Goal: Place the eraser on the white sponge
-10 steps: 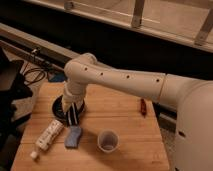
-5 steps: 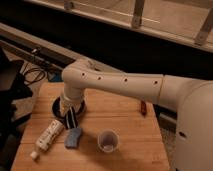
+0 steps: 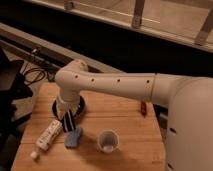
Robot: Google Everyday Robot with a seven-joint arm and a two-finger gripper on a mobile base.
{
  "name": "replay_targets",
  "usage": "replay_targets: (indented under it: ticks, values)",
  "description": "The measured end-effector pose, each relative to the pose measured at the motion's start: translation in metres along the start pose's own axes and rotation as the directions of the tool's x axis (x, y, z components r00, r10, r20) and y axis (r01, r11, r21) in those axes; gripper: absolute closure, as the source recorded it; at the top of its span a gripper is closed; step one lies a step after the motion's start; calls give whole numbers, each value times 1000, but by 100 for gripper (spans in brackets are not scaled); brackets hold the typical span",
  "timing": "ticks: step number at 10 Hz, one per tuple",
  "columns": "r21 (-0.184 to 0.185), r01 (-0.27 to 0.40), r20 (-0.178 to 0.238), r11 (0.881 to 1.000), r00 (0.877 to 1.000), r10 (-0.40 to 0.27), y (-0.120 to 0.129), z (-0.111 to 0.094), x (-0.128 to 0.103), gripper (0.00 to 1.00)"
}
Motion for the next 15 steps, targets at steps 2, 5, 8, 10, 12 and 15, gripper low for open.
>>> replay_targets:
  ticks: [2,5,8,10,12,15]
  values:
    - [-8,-3,-38,1000,999,3,1,23,10,82]
    - [-36,-8,-68,999,998,6,-2,47,22,82]
    - [-74,-32,-125,997,992,22,-19,75,33,71]
    - [-84,-52,-169,995,985,37,-27,88,41,54]
    - [-91,-68,-221,994,974,46,-30,101,49,33]
    - [-89,-67,-267,994,963,41,-29,111,53,20]
